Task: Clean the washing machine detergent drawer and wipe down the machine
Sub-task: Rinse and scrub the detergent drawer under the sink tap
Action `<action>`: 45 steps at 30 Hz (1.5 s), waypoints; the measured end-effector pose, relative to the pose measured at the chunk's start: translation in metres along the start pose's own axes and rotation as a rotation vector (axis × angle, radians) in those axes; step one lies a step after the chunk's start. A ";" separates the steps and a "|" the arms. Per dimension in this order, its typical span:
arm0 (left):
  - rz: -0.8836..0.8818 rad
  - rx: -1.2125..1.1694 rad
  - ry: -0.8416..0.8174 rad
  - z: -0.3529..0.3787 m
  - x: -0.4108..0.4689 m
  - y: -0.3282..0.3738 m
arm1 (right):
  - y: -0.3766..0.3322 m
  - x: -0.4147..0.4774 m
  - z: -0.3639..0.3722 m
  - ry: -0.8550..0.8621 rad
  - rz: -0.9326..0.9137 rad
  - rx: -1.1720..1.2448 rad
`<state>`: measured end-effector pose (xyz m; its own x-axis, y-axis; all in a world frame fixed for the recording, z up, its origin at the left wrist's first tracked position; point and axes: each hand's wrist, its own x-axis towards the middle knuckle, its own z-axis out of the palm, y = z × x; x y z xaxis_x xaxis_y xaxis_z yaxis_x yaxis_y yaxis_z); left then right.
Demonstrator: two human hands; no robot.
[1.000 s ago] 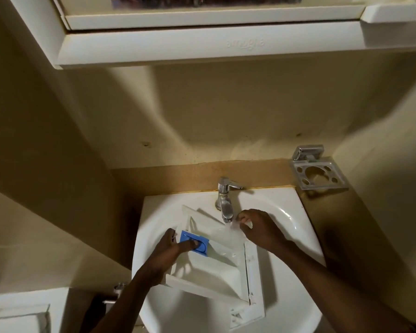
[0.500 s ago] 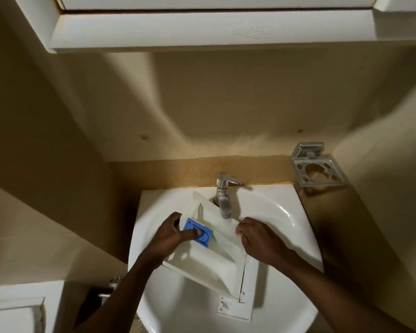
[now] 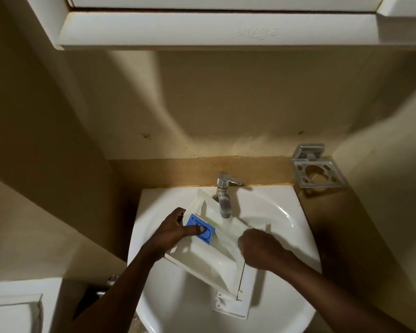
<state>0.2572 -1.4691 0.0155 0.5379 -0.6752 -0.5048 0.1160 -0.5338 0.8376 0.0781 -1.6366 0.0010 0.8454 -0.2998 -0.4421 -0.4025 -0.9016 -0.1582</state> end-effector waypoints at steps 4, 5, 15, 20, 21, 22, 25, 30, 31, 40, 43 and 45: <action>-0.015 0.012 0.036 0.002 0.002 -0.003 | -0.010 -0.001 0.007 0.072 0.041 -0.127; -0.019 0.023 0.048 0.002 0.003 -0.003 | -0.017 -0.004 0.012 0.041 0.026 -0.150; -0.037 0.134 0.149 0.012 -0.003 0.002 | 0.032 0.000 0.026 0.269 -0.019 -0.170; -0.037 0.124 0.159 0.009 0.001 0.003 | 0.021 -0.008 0.046 0.277 -0.117 -0.154; -0.045 0.120 0.144 0.006 0.003 0.003 | 0.018 -0.011 0.043 0.266 -0.125 -0.137; -0.059 0.114 0.121 0.002 0.004 0.004 | 0.018 -0.012 0.037 0.264 -0.107 -0.071; -0.100 0.070 0.059 -0.007 0.007 -0.002 | 0.031 -0.005 0.019 0.376 0.020 0.092; -0.163 -0.075 0.002 -0.007 -0.002 -0.014 | 0.033 0.006 -0.005 0.229 0.062 0.094; -0.173 -0.112 -0.020 -0.006 -0.003 -0.016 | 0.031 0.009 -0.010 0.193 0.069 0.087; -0.218 -0.288 -0.085 0.020 -0.004 -0.019 | 0.010 0.019 -0.009 0.471 0.020 0.166; -0.174 -0.273 -0.041 0.020 -0.003 -0.019 | 0.011 0.019 -0.006 0.261 -0.022 0.275; -0.130 -0.248 -0.005 0.016 -0.003 -0.020 | 0.012 0.023 -0.006 0.053 -0.020 0.332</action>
<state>0.2400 -1.4644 -0.0027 0.5008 -0.6119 -0.6122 0.3848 -0.4761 0.7907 0.0947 -1.6560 -0.0054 0.8679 -0.3066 -0.3908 -0.4706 -0.7593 -0.4493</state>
